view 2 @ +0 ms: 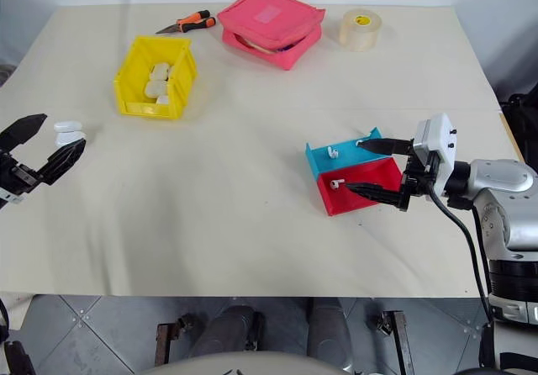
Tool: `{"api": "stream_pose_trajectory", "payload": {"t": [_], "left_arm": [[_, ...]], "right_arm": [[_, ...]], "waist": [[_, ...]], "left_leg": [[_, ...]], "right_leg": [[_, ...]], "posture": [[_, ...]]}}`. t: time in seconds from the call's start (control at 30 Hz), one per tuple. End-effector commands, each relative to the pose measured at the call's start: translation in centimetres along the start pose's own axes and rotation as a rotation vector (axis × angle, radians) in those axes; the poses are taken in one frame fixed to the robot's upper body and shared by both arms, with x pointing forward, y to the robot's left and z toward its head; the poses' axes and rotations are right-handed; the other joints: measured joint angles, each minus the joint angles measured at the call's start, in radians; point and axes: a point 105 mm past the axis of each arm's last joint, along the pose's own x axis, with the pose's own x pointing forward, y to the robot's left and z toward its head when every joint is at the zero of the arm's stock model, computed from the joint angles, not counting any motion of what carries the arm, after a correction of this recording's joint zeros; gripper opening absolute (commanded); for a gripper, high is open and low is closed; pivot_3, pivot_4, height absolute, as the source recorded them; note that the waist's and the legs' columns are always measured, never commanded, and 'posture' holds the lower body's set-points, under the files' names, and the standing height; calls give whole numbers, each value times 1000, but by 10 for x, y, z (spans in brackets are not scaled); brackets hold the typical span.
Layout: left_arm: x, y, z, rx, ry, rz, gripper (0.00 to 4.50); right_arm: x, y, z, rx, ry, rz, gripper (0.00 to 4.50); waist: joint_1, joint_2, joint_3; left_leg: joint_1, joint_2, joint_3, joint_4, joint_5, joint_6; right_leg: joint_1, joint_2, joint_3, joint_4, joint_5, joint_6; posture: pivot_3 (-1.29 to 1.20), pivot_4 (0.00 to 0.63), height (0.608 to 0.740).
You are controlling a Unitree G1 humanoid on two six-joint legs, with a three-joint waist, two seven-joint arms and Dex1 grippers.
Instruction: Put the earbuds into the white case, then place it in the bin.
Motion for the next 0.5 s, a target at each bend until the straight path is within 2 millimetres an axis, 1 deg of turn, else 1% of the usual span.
{"api": "stream_pose_trajectory", "payload": {"t": [0.03, 0.13, 0.2, 0.33, 0.37, 0.43, 0.5], "left_arm": [[0, 3, 10, 44, -14, 15, 4482], [-1, 10, 8, 49, 15, 90, 4482], [-4, 6, 12, 60, 2, 80, 4482], [-16, 10, 15, 51, 17, 147, 4482], [-21, 8, 16, 50, 17, 149, 4482], [-41, 1, 16, 38, 32, 141, 4482], [-57, -2, 15, 39, 43, 140, 4482]], "right_arm": [[-2, -1, 12, -39, -20, -3, 4500], [0, -2, 13, -37, -20, 8, 4500], [3, -3, 13, -36, -19, 20, 4500], [6, -5, 14, -35, -19, 40, 4500], [6, -6, 15, -36, -20, 44, 4500], [8, -10, 16, -39, -22, 49, 4500], [9, -12, 17, -42, -24, 55, 4500]], "waist": [[0, 0, 0], [0, 0, 0], [-1, 0, 0], [-2, 0, 0], [-2, 0, 0], [-6, 0, 0], [-10, 1, 0]], "left_leg": [[0, 0, 0, 0, 0, 0], [0, 0, 0, 0, 0, 0], [0, 0, 0, 0, 0, 0], [0, 0, 0, 0, 0, 0], [0, 0, 0, -1, 0, 0], [0, 0, 0, -1, 0, 0], [0, 1, 1, -1, 0, 0]], "right_leg": [[0, 0, 0, 0, 0, 0], [0, 0, 0, 0, 0, 0], [0, 0, 0, 0, 0, 0], [0, 0, 0, 0, 0, 0], [0, 0, 0, -1, 0, 0], [-1, 0, 0, -1, 0, 0], [-1, 0, 1, -1, 0, 0]], "posture": [[0, 150, 740], [0, 150, 740], [0, 150, 740], [0, 150, 740], [0, 150, 740], [0, 150, 740], [0, 150, 740]]}}
